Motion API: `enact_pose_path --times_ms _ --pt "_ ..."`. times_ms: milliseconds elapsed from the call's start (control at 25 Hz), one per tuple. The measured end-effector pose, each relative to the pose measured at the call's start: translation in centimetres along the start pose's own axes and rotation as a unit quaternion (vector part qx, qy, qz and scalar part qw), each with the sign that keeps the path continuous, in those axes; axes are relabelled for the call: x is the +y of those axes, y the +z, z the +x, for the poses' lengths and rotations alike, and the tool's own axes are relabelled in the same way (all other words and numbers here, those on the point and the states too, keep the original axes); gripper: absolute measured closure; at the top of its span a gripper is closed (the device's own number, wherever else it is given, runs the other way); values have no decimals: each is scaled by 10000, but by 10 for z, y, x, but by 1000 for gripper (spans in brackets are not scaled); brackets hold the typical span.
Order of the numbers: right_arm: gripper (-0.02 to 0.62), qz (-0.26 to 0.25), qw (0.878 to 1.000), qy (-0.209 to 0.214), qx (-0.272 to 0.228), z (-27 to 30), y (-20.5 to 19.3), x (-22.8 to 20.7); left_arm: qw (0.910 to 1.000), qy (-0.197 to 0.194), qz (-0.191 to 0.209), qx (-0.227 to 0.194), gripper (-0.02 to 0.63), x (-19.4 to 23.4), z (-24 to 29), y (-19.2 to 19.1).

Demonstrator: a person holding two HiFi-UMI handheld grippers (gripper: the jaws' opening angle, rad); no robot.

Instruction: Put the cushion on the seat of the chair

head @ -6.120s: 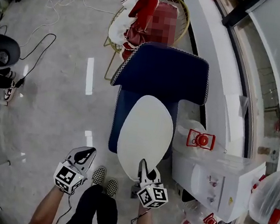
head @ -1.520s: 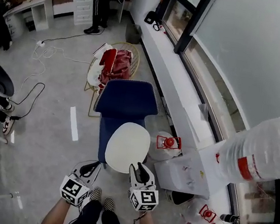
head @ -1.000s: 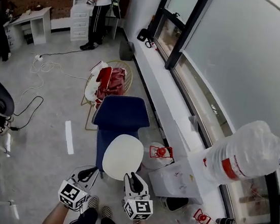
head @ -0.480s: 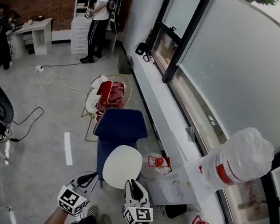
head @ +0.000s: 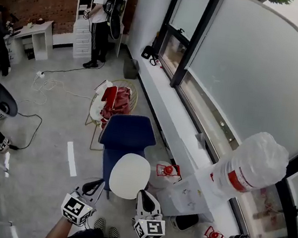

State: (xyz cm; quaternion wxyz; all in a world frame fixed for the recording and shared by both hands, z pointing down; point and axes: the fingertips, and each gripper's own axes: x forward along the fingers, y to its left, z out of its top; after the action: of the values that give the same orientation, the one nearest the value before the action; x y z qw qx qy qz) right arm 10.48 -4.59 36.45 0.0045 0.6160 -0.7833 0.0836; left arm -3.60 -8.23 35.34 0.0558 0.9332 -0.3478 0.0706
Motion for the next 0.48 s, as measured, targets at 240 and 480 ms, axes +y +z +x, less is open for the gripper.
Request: enact_pose_path --times_ms 240,480 --pt "561 -5 10000 -27 -24 -4 4 0 10000 -37 60 -45 588 -4 0 4" --pt "566 -9 10000 -9 -39 -6 5 -1 10000 -21 66 -59 587 -8 -1 6"
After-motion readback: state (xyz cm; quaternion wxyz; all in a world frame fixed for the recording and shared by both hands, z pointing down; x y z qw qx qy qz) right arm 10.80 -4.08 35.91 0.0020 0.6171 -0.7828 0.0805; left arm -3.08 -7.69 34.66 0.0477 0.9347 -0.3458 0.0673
